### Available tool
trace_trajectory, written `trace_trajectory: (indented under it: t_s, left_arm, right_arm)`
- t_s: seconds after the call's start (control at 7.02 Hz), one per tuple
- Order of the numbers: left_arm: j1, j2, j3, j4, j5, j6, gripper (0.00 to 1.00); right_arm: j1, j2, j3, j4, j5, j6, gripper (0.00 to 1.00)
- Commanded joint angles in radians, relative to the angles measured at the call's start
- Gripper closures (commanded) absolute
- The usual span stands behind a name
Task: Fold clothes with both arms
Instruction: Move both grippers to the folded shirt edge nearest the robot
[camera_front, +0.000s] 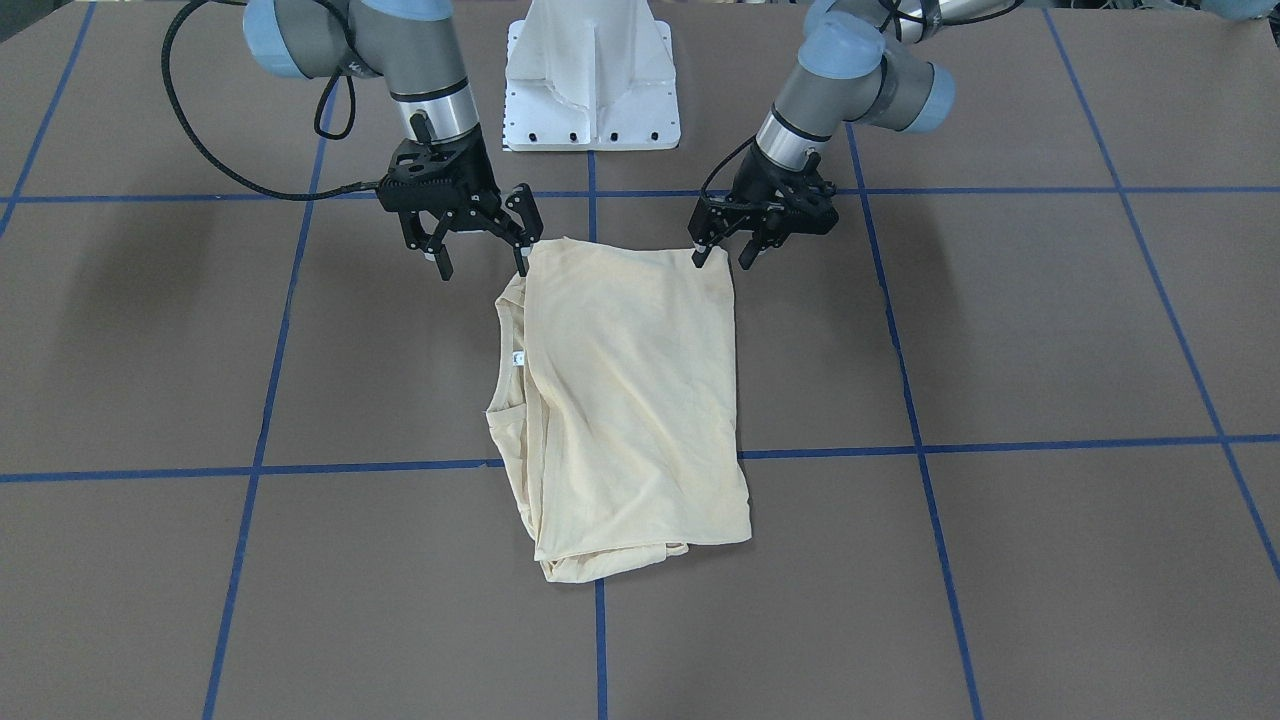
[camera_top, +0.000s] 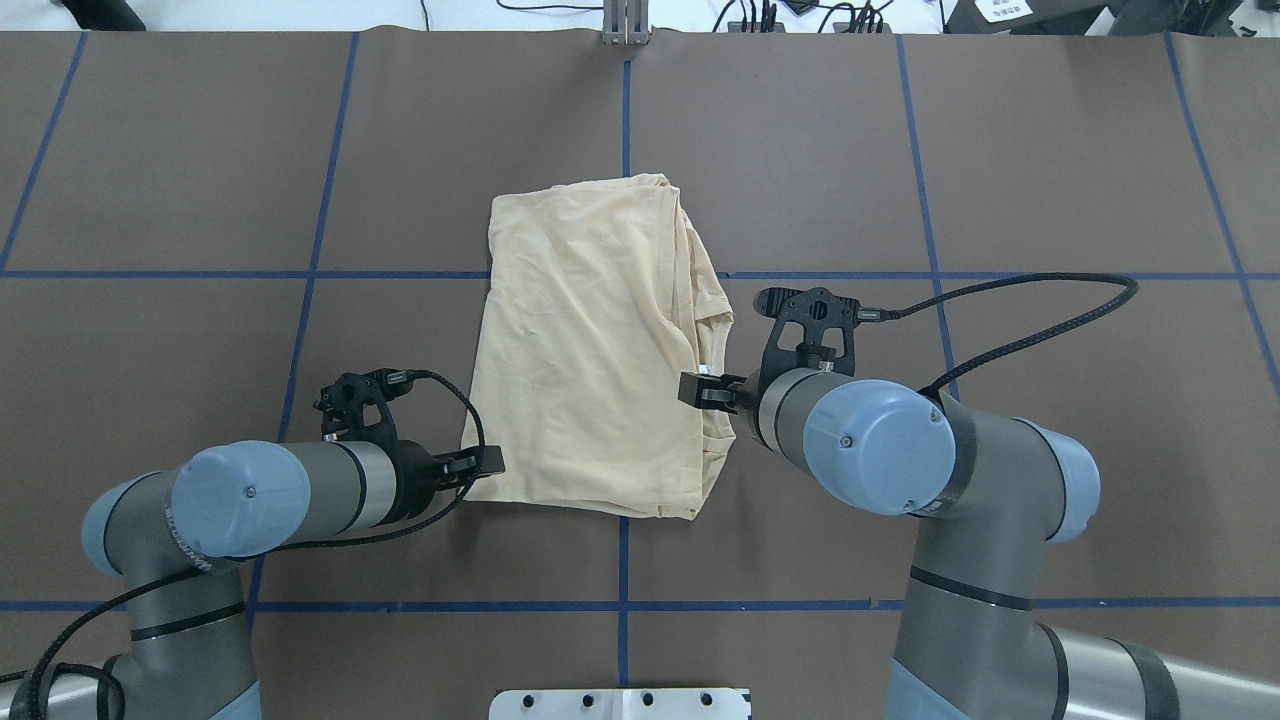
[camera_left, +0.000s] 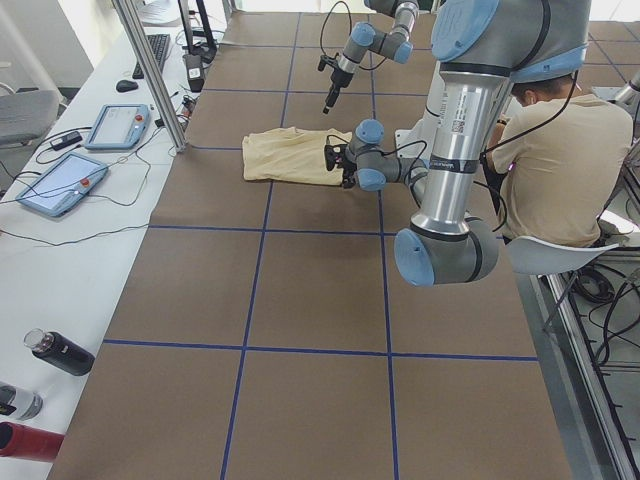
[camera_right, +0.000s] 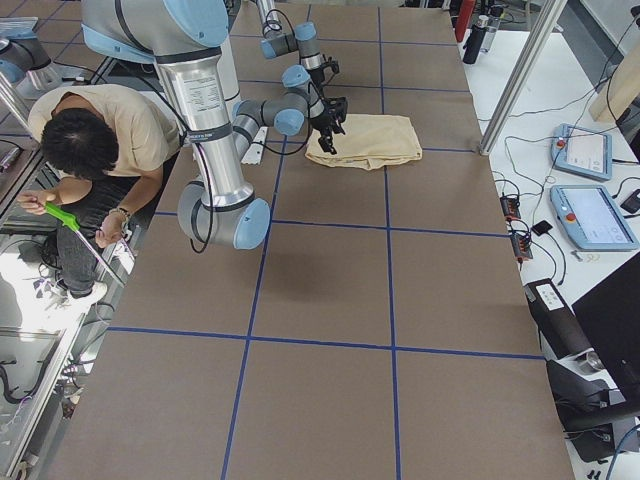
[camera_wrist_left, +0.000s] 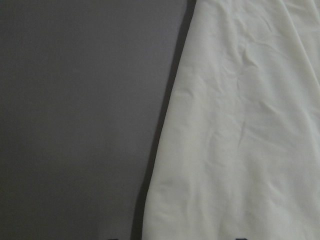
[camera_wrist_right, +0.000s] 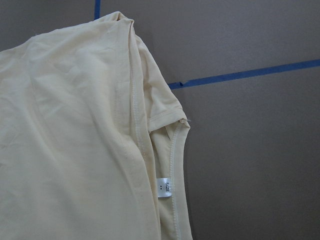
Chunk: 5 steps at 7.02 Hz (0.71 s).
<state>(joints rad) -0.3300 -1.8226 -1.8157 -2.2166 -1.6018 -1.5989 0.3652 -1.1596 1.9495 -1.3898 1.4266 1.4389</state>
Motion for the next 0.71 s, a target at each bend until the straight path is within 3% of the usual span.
trace_trajectory:
  t_s: [0.0,0.14,0.43,0.57]
  left_arm:
    - [0.015,-0.004,0.016,0.0,0.0,-0.003,0.25]
    - [0.025,-0.007,0.018,0.0,-0.001,-0.003,0.41]
    - [0.025,-0.017,0.016,0.002,-0.007,-0.001,0.93]
    - [0.025,-0.017,0.013,0.002,-0.009,0.002,1.0]
  right_arm:
    - [0.0,0.0,-0.001,0.0,0.0,0.0,0.0]
    - [0.0,0.0,-0.001,0.0,0.0,0.0,0.0]
    - [-0.002,0.001,0.0,0.0,0.002,0.0,0.0]
    - [-0.002,0.001,-0.001,0.0,0.002,0.0,0.0]
